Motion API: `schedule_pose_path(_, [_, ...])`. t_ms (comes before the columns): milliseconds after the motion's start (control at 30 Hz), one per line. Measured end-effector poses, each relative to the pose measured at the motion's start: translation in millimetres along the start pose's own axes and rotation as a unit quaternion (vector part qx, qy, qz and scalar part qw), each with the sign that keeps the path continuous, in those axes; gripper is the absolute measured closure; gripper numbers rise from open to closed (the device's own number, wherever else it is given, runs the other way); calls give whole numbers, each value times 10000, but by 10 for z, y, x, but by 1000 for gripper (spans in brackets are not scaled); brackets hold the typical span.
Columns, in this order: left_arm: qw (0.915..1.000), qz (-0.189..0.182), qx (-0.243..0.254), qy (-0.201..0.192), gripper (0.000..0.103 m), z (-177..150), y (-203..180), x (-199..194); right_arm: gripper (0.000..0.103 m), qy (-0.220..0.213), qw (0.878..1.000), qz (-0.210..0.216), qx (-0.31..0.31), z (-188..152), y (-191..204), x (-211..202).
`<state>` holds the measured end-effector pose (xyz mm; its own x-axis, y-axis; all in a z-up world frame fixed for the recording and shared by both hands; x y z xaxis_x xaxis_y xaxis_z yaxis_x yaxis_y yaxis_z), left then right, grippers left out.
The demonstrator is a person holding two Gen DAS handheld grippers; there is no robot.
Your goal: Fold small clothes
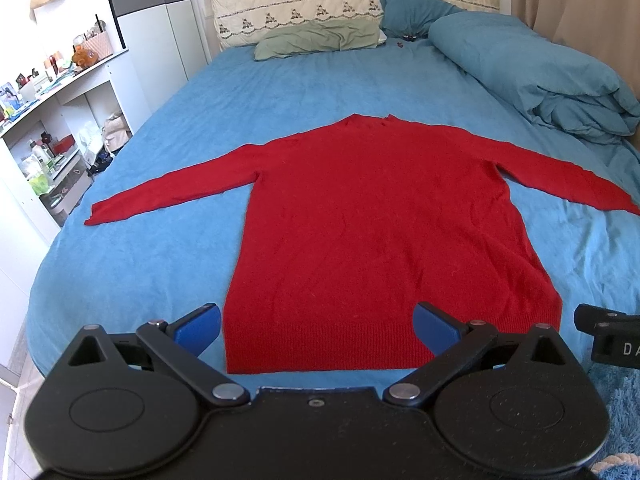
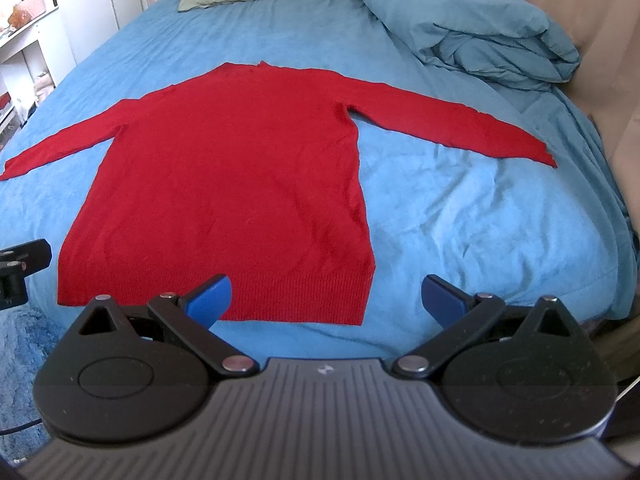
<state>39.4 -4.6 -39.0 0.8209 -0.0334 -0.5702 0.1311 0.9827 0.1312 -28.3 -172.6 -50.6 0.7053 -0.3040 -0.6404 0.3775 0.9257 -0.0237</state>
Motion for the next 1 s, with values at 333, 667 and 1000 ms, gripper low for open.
schedule_pose_path(333, [9971, -500, -78, -567, 0, 789, -356, 261, 0, -455, 9969, -95, 637, 504, -527, 104])
schedule_pose_path(667, [9944, -1018, -104, -278, 0, 1441, -1178, 1690, 0, -618, 9754, -1408, 1576, 931, -1960, 1164])
schedule_pose_path(1000, [9921, -1151, -83, 496, 0, 1439, -1815, 3175, 0, -276, 9420, -1875, 2771, 682, -3071, 2596])
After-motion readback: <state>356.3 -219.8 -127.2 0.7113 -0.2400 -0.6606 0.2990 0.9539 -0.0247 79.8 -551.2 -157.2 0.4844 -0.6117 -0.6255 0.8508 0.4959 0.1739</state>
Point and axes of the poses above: each gripper's, at about its wrist camera, not at the fingertips, and x roughly the way its jaws point, y to its left, z to its top, the point moved 6 cm from there along x, roughly the way its jaws point, and after that the axes turned 13 degrees about -y, right-handed, at the moved point
